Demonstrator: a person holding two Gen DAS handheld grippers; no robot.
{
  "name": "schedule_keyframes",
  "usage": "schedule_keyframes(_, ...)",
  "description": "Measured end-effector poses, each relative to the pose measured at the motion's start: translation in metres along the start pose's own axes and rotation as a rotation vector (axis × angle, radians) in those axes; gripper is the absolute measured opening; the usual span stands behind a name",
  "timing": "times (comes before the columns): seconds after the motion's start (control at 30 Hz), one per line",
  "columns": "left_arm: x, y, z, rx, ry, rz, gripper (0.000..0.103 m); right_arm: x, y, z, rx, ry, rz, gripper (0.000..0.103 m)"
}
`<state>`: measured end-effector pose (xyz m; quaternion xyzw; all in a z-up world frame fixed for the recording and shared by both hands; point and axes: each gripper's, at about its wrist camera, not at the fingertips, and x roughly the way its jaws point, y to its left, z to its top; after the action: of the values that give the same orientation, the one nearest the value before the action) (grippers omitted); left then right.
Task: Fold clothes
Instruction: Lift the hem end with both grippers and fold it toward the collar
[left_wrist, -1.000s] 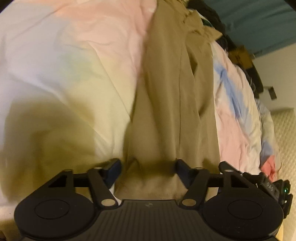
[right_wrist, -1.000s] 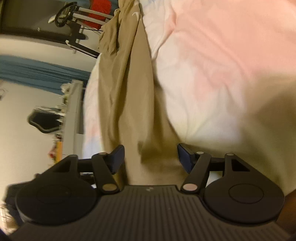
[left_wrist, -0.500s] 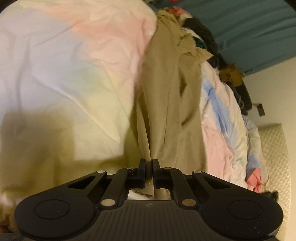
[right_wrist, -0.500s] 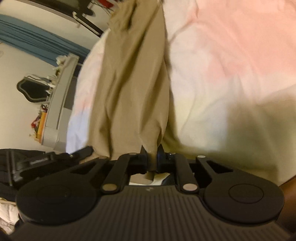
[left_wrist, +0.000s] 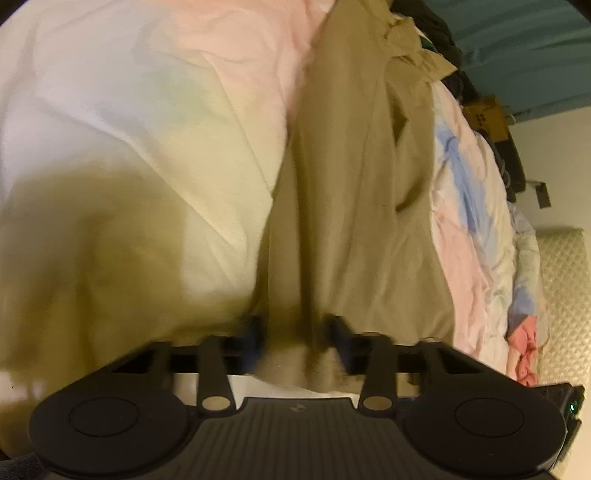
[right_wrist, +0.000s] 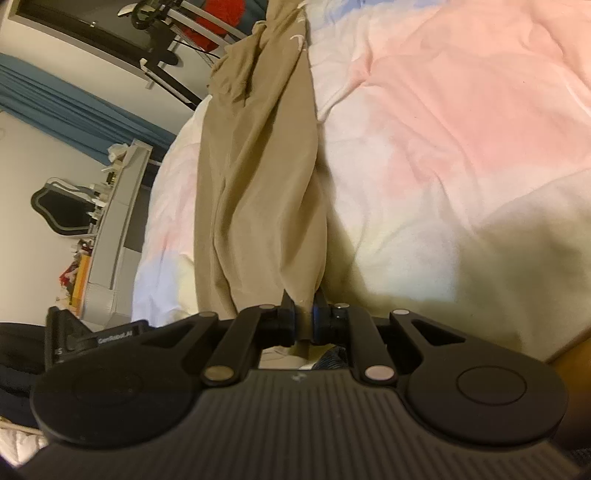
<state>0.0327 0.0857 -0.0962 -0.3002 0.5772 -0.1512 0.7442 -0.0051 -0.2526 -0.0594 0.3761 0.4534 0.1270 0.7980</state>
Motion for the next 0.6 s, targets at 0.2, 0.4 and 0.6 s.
schedule_keyframes(0.2, -0.043, -0.017, 0.007, 0.015, -0.104, -0.153, 0.009, -0.023, 0.018, 0.017, -0.008, -0.033, 0.054, 0.011)
schedule_keyframes(0.4, -0.113, -0.053, 0.014, 0.041, -0.248, -0.350, 0.007, -0.080, 0.073, 0.052, -0.118, -0.156, 0.126, 0.011)
schedule_keyframes(0.6, -0.145, -0.072, -0.022, 0.101, -0.300, -0.364, 0.007, -0.123, 0.103, 0.053, -0.196, -0.219, 0.144, 0.011)
